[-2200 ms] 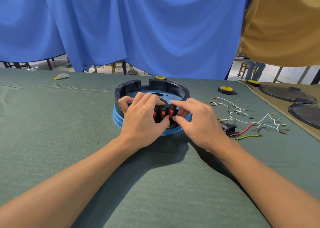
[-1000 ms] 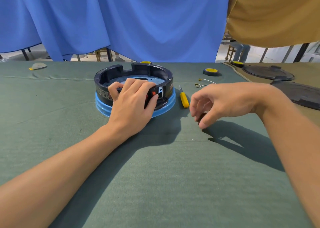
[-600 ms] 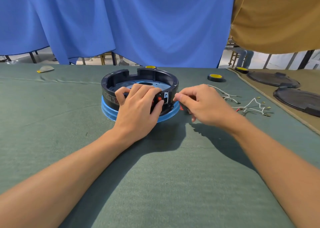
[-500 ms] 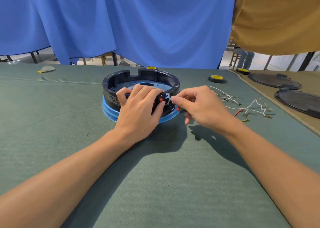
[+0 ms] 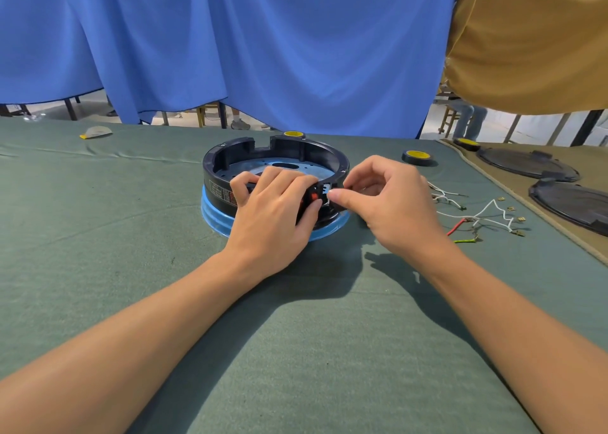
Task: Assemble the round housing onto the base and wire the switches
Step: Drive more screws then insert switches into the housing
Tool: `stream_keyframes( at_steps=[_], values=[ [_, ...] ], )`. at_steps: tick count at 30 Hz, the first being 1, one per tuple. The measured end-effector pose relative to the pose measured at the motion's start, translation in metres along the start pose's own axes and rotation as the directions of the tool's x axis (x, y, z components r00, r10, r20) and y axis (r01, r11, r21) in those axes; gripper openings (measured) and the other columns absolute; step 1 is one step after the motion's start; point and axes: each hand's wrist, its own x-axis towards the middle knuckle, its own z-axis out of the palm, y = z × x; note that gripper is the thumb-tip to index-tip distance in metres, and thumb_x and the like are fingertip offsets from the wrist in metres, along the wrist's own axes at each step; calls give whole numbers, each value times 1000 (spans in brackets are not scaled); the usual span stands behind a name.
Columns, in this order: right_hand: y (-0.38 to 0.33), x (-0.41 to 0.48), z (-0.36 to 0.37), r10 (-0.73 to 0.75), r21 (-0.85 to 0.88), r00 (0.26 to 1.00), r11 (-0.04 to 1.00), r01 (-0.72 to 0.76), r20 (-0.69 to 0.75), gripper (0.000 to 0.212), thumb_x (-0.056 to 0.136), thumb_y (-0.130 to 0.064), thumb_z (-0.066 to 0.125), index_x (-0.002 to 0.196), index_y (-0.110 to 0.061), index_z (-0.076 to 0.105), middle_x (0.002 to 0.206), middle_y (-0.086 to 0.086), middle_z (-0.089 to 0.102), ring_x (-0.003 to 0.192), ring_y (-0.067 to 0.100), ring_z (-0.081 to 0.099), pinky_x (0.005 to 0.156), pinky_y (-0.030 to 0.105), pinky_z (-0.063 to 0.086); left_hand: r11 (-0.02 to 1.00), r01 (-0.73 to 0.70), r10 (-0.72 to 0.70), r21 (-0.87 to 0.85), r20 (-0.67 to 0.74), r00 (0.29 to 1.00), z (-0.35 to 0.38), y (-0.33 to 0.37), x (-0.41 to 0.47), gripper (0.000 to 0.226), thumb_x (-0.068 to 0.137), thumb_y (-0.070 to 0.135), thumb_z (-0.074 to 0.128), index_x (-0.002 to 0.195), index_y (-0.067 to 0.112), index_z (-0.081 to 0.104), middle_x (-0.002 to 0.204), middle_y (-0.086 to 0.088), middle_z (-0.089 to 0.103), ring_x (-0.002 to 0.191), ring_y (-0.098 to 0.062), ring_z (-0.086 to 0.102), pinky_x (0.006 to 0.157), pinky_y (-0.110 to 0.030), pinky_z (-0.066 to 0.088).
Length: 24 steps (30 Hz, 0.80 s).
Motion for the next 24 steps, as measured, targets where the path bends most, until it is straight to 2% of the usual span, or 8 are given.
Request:
stream_keyframes(
  at_steps=[3, 7, 10, 14, 24],
  values=[
    [-3, -3, 2, -47, -50, 999, 998, 48, 24, 23, 72, -25, 81, 76, -25, 58, 69, -8, 66, 60, 10, 64, 67, 29, 52, 1000, 2, -2, 3, -1, 1000, 0, 0, 0, 28, 92, 29, 58, 112, 13, 68, 110, 2, 69, 106, -22, 57, 88, -56, 41],
    [-3, -5, 3, -91, -83, 996, 992, 92, 15, 22, 75, -14, 68, 94, -20, 60, 72, -5, 66, 66, 18, 69, 74, 39, 56, 1000, -1, 1, -1, 2, 1000, 0, 0, 0, 26, 92, 28, 59, 112, 13, 68, 110, 2, 69, 106, -23, 57, 90, -56, 41],
    [-2, -6, 5, -138, -167, 990, 977, 133, -16, 17, 76, -17, 67, 92, -22, 64, 69, -8, 64, 66, 10, 63, 76, 32, 53, 1000, -1, 1, 5, -2, 1000, 0, 0, 0, 27, 91, 29, 58, 111, 13, 68, 110, 2, 69, 106, -22, 57, 89, -56, 41],
    [3, -8, 10, -153, -207, 988, 968, 145, -24, 16, 77, -19, 72, 90, -22, 62, 70, -10, 66, 69, 9, 63, 73, 28, 51, 1000, 1, -1, 8, 4, 1000, 0, 0, 0, 28, 92, 30, 57, 111, 13, 68, 110, 2, 69, 106, -22, 57, 89, -56, 42],
    [6, -13, 23, -145, -258, 989, 957, 129, -41, 25, 78, -27, 77, 94, -21, 59, 77, -6, 68, 76, 20, 66, 72, 42, 54, 998, 22, -22, 59, -10, 1000, 1, 0, -1, 33, 92, 34, 57, 110, 11, 70, 110, 0, 70, 104, -23, 61, 89, -50, 40]
  ],
)
